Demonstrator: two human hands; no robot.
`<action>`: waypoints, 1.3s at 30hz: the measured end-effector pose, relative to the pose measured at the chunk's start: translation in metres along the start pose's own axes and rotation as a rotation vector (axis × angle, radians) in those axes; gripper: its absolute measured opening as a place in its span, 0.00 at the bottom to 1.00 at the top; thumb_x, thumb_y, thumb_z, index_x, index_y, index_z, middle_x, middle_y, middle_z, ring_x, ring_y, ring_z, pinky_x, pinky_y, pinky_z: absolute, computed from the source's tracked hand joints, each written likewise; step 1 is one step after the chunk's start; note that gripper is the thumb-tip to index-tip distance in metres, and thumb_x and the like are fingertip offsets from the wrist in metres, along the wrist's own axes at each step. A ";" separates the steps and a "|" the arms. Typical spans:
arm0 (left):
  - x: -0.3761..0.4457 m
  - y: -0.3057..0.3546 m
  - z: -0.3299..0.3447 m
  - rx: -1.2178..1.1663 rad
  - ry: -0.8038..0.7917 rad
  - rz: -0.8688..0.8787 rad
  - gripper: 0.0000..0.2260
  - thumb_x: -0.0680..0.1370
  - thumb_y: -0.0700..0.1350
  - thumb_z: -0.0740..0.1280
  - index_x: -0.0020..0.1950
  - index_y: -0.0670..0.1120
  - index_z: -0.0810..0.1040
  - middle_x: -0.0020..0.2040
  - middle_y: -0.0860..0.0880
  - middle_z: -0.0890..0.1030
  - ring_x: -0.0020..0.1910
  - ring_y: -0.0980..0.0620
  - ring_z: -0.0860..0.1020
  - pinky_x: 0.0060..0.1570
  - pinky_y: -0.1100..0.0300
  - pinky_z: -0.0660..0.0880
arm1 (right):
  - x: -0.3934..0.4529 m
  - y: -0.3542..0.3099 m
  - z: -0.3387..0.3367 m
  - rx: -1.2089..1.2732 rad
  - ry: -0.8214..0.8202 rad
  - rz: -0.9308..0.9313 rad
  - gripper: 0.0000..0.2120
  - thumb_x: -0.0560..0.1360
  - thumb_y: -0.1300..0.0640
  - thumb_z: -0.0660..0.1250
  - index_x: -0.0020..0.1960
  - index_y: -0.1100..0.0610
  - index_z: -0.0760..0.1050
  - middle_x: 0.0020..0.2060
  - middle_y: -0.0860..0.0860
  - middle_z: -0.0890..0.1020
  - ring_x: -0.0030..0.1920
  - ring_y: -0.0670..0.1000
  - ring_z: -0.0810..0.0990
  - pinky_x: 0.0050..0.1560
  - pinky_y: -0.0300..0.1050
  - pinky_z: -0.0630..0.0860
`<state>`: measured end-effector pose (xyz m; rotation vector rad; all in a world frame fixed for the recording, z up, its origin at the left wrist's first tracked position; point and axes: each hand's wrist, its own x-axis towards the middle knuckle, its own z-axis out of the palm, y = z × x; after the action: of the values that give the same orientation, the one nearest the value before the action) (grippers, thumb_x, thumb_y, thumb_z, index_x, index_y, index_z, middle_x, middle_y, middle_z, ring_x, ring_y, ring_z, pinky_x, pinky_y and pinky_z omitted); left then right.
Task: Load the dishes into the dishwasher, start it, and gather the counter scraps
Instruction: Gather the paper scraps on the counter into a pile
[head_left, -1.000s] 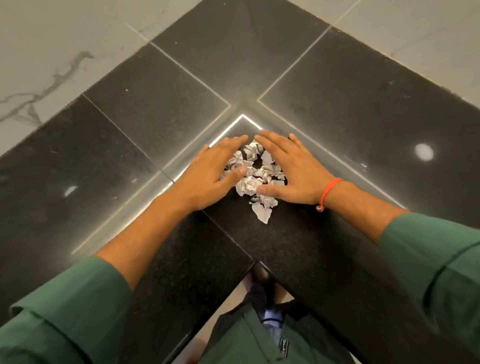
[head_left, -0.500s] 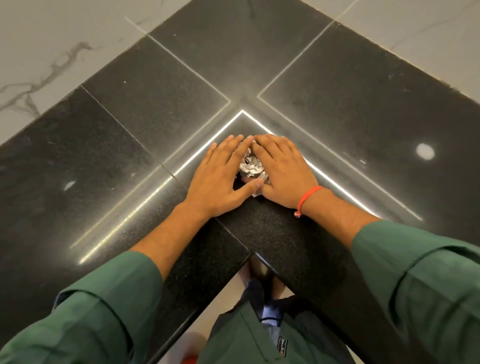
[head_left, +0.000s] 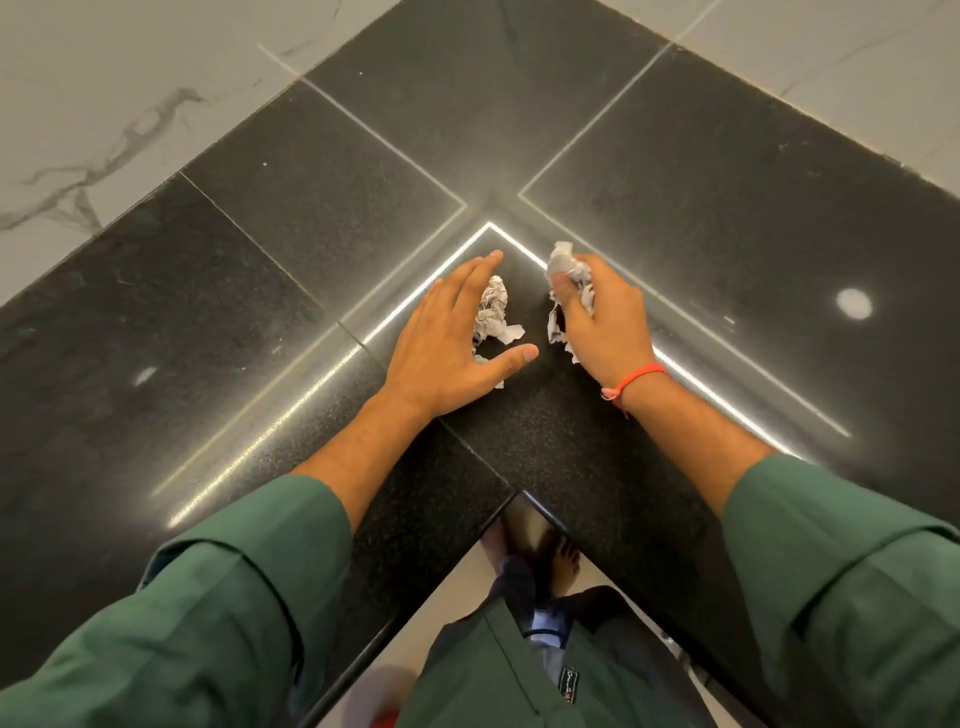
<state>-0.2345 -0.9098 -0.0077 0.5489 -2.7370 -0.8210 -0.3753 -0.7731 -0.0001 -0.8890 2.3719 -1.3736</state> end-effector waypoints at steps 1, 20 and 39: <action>0.000 0.000 0.000 0.009 -0.007 0.001 0.44 0.72 0.69 0.69 0.82 0.56 0.53 0.79 0.54 0.62 0.76 0.52 0.64 0.71 0.46 0.68 | 0.001 -0.001 -0.003 0.026 0.005 0.065 0.11 0.83 0.51 0.63 0.56 0.57 0.78 0.40 0.45 0.80 0.39 0.35 0.78 0.41 0.31 0.72; 0.015 0.058 0.065 0.221 -0.044 0.229 0.36 0.78 0.66 0.60 0.82 0.50 0.58 0.77 0.47 0.65 0.77 0.46 0.61 0.76 0.45 0.58 | -0.006 0.022 -0.044 1.265 -0.089 0.606 0.09 0.84 0.55 0.60 0.50 0.57 0.76 0.31 0.48 0.71 0.28 0.42 0.68 0.28 0.33 0.66; 0.051 0.063 0.041 -0.259 -0.032 -0.134 0.27 0.81 0.63 0.61 0.29 0.48 0.66 0.27 0.46 0.78 0.31 0.43 0.79 0.38 0.45 0.77 | -0.052 0.024 -0.061 1.443 -0.061 0.626 0.11 0.86 0.54 0.56 0.54 0.56 0.76 0.33 0.46 0.69 0.30 0.42 0.64 0.30 0.34 0.63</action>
<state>-0.3114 -0.8624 0.0004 0.6728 -2.5860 -1.2044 -0.3747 -0.6898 0.0073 0.2107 0.8712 -2.0283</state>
